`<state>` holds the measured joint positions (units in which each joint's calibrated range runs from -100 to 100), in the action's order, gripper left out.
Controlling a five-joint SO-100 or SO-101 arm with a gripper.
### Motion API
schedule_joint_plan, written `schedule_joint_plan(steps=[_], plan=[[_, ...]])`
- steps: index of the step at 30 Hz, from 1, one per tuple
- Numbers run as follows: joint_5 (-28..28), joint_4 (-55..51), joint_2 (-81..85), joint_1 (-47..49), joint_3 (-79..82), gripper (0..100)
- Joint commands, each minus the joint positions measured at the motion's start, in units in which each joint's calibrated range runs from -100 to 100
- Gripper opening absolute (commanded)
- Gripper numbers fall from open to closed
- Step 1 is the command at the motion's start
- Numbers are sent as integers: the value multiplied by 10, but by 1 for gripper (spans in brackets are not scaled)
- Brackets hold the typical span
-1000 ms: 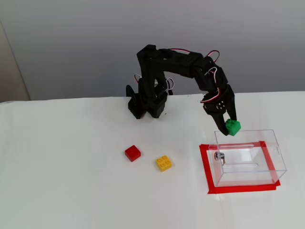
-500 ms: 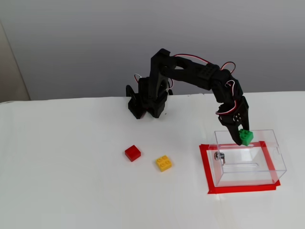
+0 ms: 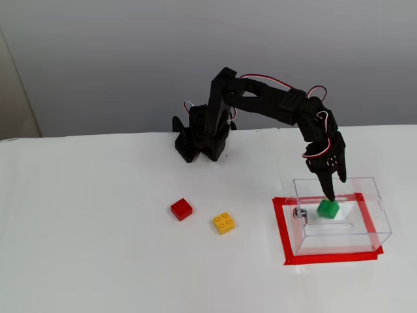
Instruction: Pick the green lego brick and place it into the transparent box
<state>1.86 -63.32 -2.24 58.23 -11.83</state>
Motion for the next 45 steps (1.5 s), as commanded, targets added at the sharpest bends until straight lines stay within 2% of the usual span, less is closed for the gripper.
schedule_joint_plan(steps=[1, 9, 17, 26, 37, 45], plan=[[2, 7, 14, -2, -25, 24], [1, -7, 27, -6, -20, 22], [1, -40, 81, -49, -16, 2], [-2, -107, 158, -128, -16, 2], [-3, -208, 273, -285, -16, 2], [-3, -244, 377, -477, 51, 2]])
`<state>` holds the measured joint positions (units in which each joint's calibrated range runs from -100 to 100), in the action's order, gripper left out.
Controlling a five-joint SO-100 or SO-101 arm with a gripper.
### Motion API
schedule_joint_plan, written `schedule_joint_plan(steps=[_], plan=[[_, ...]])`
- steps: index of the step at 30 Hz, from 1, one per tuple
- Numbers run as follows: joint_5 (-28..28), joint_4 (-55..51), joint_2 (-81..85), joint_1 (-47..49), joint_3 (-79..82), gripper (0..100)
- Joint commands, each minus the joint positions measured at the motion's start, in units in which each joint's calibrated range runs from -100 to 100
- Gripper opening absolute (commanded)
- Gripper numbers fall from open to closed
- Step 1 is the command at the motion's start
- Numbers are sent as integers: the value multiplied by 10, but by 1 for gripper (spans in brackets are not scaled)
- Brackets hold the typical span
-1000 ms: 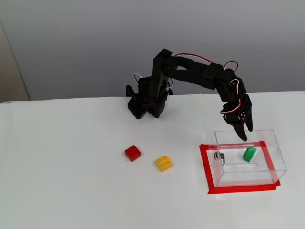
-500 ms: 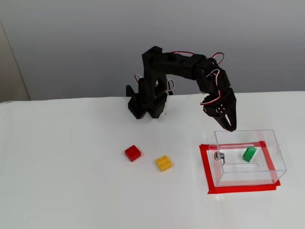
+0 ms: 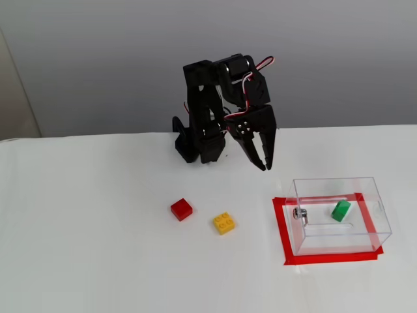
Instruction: Pick the green lego brick and place it into the transparent box
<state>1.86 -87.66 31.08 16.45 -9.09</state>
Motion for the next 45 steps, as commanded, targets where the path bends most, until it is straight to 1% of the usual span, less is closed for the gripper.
schedule_joint_plan(steps=[1, 7, 14, 24, 37, 41, 45], plan=[[-3, 1, 59, -83, 43, 2], [0, 2, 157, -192, 171, 2], [-3, 2, 274, -247, 340, 2], [1, 6, 464, -251, 544, 2], [-3, 119, 684, -248, 727, 2], [-3, 159, 687, -244, 773, 2], [-3, 222, 687, -245, 864, 2]])
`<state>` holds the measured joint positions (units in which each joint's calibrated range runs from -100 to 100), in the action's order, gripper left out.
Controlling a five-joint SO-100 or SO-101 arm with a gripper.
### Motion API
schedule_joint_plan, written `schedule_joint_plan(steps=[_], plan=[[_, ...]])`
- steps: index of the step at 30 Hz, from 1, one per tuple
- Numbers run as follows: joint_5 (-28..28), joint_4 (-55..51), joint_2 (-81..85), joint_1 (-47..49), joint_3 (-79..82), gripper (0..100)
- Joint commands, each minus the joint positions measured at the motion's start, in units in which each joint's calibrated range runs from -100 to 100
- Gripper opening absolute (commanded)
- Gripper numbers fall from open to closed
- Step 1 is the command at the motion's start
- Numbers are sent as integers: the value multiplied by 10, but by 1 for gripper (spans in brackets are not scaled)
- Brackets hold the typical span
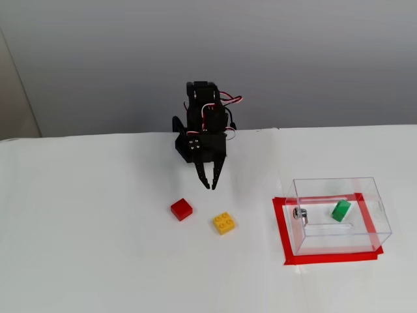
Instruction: Pick the green lego brick and place it into the transparent box
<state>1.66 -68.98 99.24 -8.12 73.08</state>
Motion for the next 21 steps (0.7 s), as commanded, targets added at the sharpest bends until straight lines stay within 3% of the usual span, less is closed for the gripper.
schedule_joint_plan(steps=[1, 12, 21], plan=[[-1, 51, 5, -3, 68, 2], [-1, 176, 5, 2, 224, 2], [-1, 171, 6, 2, 258, 2]])
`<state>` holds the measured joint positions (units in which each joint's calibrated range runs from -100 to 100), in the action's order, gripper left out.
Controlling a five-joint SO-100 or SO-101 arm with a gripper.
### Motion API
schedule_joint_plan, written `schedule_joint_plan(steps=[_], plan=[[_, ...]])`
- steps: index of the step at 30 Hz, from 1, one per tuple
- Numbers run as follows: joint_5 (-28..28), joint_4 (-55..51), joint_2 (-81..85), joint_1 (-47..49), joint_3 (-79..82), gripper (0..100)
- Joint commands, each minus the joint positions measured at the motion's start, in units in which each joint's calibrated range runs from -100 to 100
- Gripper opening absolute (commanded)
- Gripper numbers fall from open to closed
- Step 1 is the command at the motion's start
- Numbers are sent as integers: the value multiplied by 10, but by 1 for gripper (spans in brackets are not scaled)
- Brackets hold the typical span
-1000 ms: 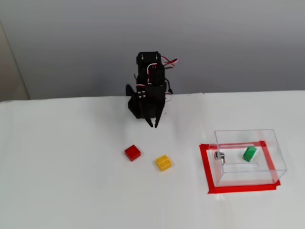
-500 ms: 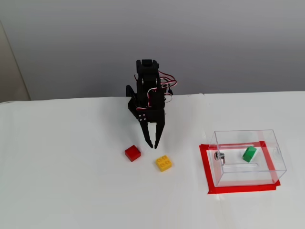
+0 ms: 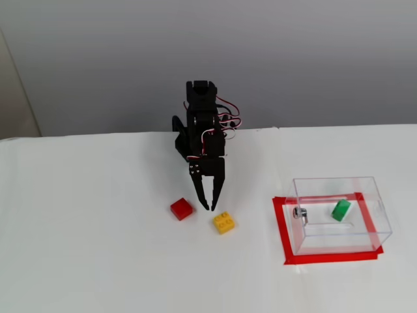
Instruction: Pick the green lego brick and place it into the transparent box
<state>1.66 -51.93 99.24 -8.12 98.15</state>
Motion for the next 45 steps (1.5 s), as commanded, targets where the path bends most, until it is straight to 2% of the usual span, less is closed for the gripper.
schedule_joint_plan(steps=[1, 4, 9, 45], plan=[[-1, -6, 6, 2, 7, 2], [-2, -66, 6, 5, -13, 2], [-2, -228, 6, 41, -60, 2], [1, -228, 4, 39, -64, 2]])
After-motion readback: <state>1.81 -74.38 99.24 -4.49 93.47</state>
